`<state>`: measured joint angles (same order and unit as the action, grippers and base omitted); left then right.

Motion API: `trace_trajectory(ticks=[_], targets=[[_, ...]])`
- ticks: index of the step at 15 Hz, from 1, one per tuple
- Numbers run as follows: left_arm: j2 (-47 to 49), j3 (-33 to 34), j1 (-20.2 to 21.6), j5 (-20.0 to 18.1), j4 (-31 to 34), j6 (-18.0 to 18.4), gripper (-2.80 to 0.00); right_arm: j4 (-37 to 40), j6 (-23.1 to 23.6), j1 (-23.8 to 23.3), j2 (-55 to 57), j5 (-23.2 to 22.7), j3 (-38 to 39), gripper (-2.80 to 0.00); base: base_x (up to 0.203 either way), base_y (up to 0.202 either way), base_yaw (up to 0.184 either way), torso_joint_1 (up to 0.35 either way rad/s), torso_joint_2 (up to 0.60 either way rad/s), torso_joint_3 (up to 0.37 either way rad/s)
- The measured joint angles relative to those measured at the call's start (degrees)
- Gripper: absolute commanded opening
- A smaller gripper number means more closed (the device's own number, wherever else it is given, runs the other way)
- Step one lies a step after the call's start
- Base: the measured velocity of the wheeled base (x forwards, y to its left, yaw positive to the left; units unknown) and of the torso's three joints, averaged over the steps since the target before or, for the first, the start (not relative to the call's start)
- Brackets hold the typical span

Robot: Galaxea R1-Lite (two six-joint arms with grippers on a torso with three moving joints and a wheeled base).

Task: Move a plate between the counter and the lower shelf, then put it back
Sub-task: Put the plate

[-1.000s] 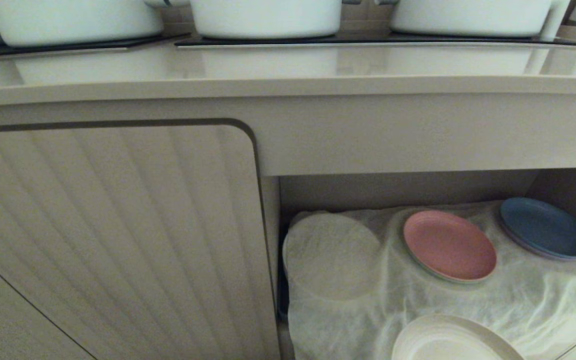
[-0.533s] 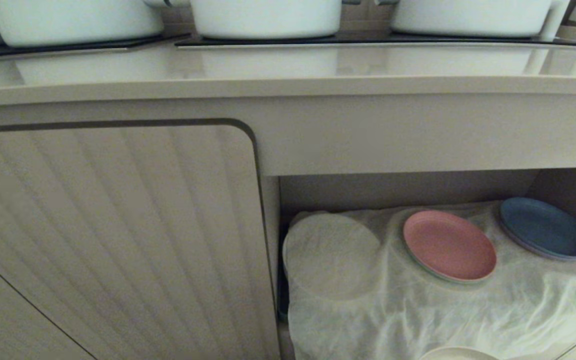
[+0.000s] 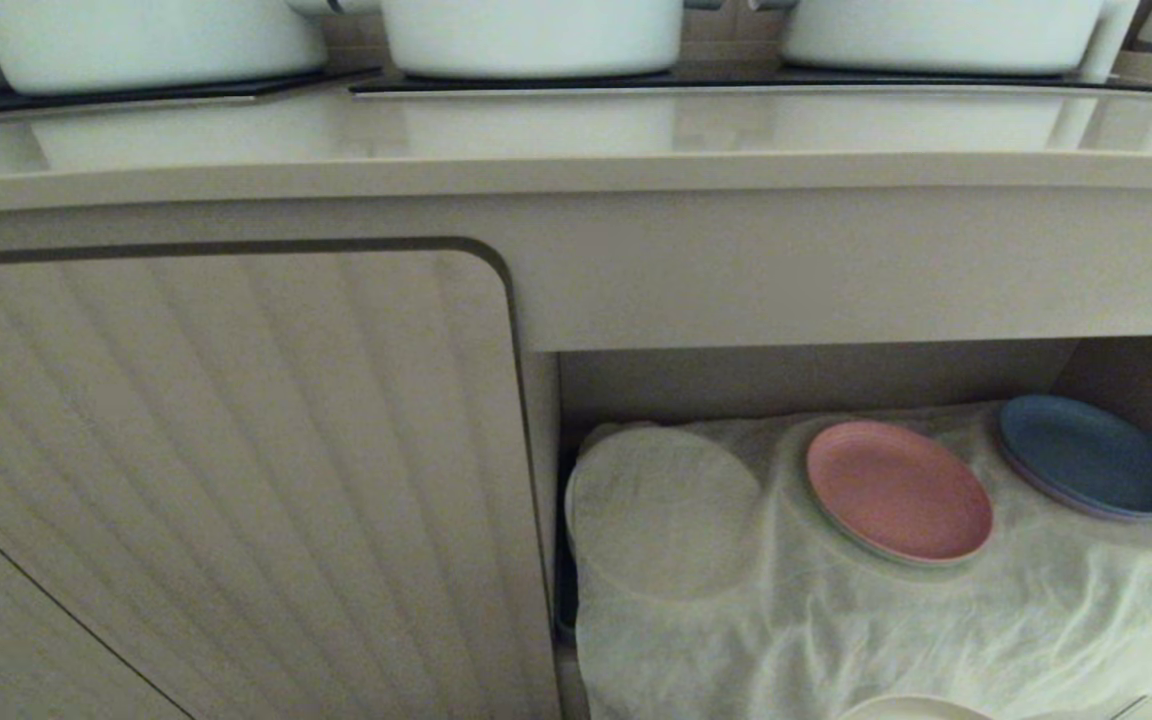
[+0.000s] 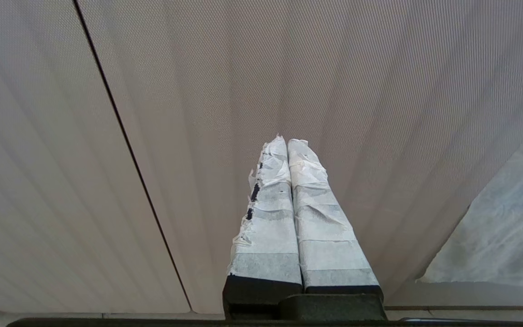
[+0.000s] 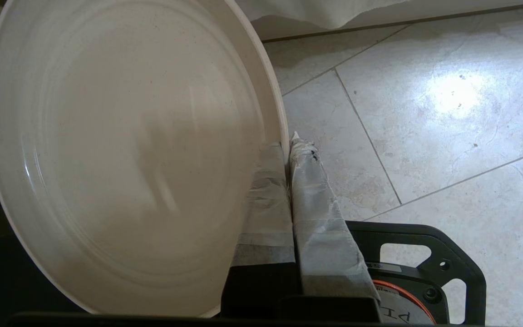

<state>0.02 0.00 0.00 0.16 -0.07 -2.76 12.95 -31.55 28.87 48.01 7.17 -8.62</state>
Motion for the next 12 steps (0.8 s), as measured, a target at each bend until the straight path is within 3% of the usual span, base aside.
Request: trace_trajectory(ticks=[12], targets=[[0.0, 0.0, 0.0, 0.0, 0.0, 0.0, -2.80, -0.3, 0.1, 0.8, 0.2, 0.0, 0.2, -2.80, 0.000, 0.000, 0.000, 0.000, 0.00, 0.000]])
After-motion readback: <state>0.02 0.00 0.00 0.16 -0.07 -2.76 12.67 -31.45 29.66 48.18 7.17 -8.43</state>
